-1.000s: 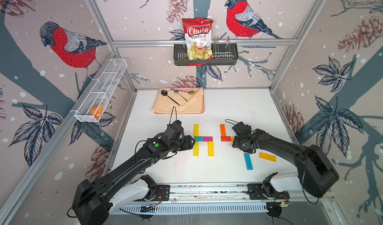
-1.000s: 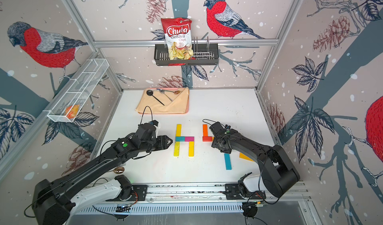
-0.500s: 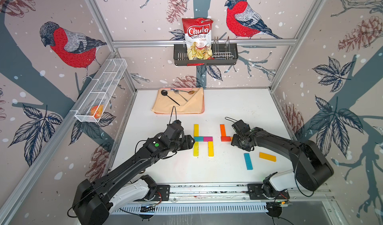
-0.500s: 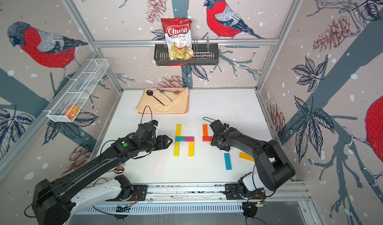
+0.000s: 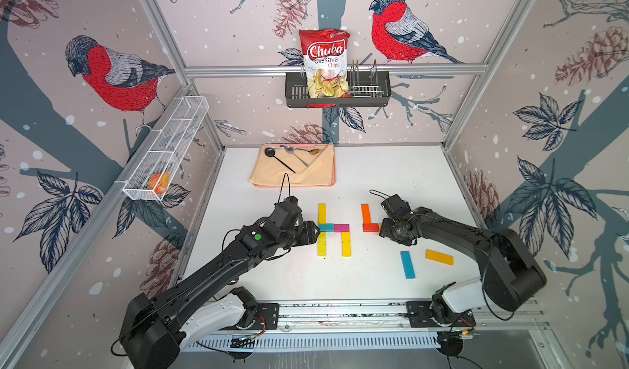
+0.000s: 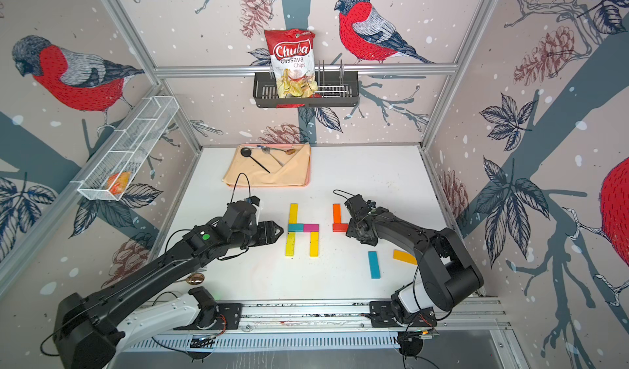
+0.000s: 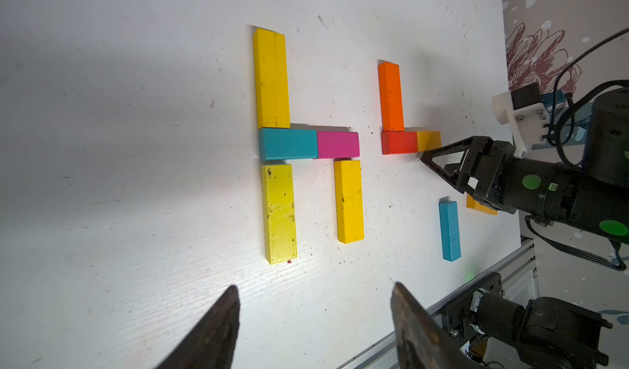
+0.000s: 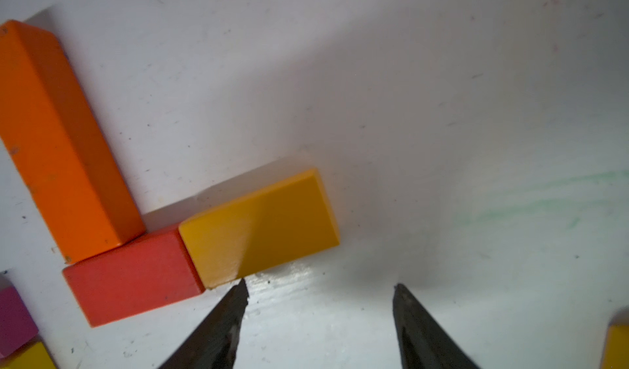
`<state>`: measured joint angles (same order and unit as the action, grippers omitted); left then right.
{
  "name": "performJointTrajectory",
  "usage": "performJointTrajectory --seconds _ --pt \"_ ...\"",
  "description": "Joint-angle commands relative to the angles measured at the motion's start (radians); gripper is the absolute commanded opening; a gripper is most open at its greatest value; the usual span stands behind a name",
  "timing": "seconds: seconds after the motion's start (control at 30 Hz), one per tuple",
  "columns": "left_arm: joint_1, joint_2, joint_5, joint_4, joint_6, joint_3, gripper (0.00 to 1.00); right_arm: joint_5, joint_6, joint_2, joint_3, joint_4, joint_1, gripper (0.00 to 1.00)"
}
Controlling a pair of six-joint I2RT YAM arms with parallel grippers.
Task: Assemble the letter h with building blocks
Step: Assemble the building block at the center of the board.
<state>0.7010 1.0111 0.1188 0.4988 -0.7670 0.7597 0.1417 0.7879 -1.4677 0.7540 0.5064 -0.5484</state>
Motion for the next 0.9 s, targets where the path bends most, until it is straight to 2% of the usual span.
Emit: performJointTrajectory --seconds 0.0,0.13,0.27,0.37,0.5,0.87 --pt "-0.003 -0.005 -0.01 -0.017 0.012 0.005 0.69 0.021 0.001 0.018 0.017 0.033 -0.014 0.69" --pt "-0.002 -0.006 -0.004 -0.019 0.013 0.005 0.69 0.049 -0.002 0.075 0.043 0.081 -0.005 0.7" --pt "-0.002 -0.005 0.002 -0.025 0.013 0.007 0.69 0.028 -0.043 0.098 0.095 0.09 0.074 0.74" --pt "-0.003 -0.003 -0.001 -0.023 0.013 0.008 0.69 -0.039 -0.085 0.051 0.133 0.059 0.122 0.8" --pt "-0.003 -0.009 -0.006 -0.019 0.013 0.009 0.69 -0.085 -0.109 -0.035 0.171 0.026 0.149 0.8" --pt "-0.004 -0.014 -0.008 -0.02 0.012 -0.002 0.69 -0.153 -0.119 -0.13 0.154 -0.058 0.147 0.78"
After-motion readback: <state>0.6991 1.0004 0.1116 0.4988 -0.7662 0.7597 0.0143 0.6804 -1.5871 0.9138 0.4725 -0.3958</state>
